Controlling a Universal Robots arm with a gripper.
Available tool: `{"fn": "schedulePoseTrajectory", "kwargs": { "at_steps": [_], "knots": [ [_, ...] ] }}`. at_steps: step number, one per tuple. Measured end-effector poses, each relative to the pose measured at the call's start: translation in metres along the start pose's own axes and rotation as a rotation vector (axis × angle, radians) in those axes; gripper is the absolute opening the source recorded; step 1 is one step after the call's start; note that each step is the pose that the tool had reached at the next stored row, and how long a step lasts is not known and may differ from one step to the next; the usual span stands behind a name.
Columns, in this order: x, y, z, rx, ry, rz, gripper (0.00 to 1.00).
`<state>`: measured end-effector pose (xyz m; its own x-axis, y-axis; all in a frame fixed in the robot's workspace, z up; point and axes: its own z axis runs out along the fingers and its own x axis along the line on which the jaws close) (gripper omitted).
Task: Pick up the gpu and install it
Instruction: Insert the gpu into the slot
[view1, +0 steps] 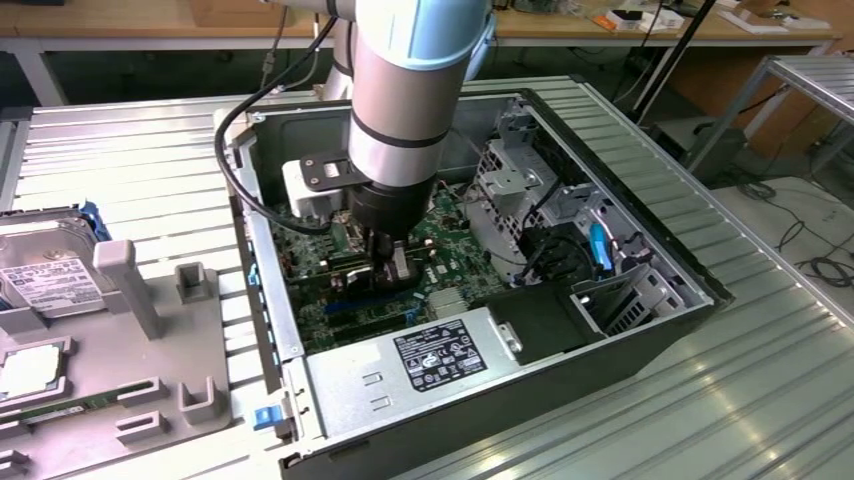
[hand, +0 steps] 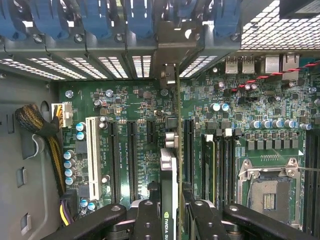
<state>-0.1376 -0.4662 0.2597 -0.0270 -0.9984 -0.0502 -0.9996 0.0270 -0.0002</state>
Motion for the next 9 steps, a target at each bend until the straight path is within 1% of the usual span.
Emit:
{"fn": "schedulePoseTrajectory", "kwargs": {
  "at_steps": [9],
  "knots": [
    [0.0001,0.0,0.0025,0.0002,-0.0003,0.001,0.27]
  ]
}}
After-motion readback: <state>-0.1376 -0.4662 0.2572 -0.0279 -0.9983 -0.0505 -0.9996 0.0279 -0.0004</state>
